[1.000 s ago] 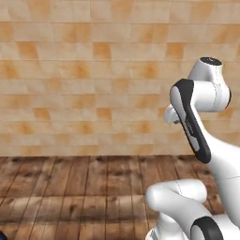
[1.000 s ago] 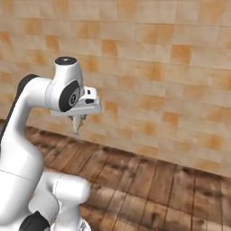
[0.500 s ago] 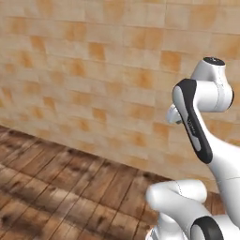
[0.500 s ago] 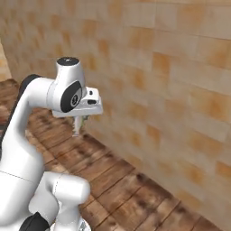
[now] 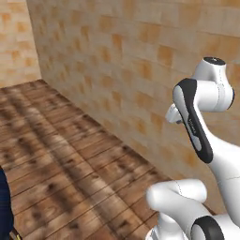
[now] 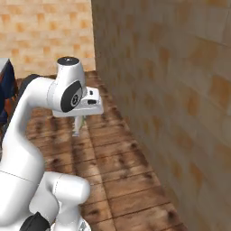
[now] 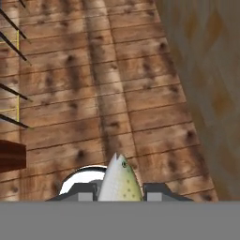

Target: Take the fish from the fridge and place it on the digital scale on the counter by the fridge. Wait a few seconds for a reading, then move it to the plate on the dining counter.

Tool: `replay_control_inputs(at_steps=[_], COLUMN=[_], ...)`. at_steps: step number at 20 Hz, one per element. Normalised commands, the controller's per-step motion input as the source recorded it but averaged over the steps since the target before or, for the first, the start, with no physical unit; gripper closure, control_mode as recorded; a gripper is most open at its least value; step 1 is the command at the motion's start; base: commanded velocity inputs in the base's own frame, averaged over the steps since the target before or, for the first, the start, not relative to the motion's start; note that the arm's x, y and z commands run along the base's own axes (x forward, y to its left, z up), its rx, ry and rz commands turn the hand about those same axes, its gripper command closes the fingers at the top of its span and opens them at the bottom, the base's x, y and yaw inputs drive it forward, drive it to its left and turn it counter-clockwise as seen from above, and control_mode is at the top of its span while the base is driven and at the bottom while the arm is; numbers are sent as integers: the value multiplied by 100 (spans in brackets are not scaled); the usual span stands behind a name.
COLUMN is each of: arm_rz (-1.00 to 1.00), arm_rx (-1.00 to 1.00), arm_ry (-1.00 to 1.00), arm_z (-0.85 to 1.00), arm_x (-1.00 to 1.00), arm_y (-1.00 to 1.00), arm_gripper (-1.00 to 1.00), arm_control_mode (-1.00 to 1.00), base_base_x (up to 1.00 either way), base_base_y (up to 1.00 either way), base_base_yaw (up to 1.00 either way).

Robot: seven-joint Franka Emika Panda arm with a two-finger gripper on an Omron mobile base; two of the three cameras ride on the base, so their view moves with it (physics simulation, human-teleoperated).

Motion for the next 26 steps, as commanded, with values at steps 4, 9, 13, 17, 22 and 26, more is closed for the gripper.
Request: replay_control_inputs(at_steps=[4,9,13,17,22,26], arm_rz=[0,0,0,0,0,0], arm_rx=[0,0,0,0,0,0], arm_ry=[0,0,0,0,0,0], arm_z=[0,0,0,0,0,0], arm_x=[0,0,0,0,0,0], arm_y=[0,0,0,0,0,0], arm_gripper=[100,100,100,100,100,100], arm_control_mode=[100,100,100,100,100,100], base_base_x=[54,56,59,69,82,92], base_base_y=[-45,-50,-54,-65,-81,-79], base_base_yaw=[76,73,71,64,55,53])
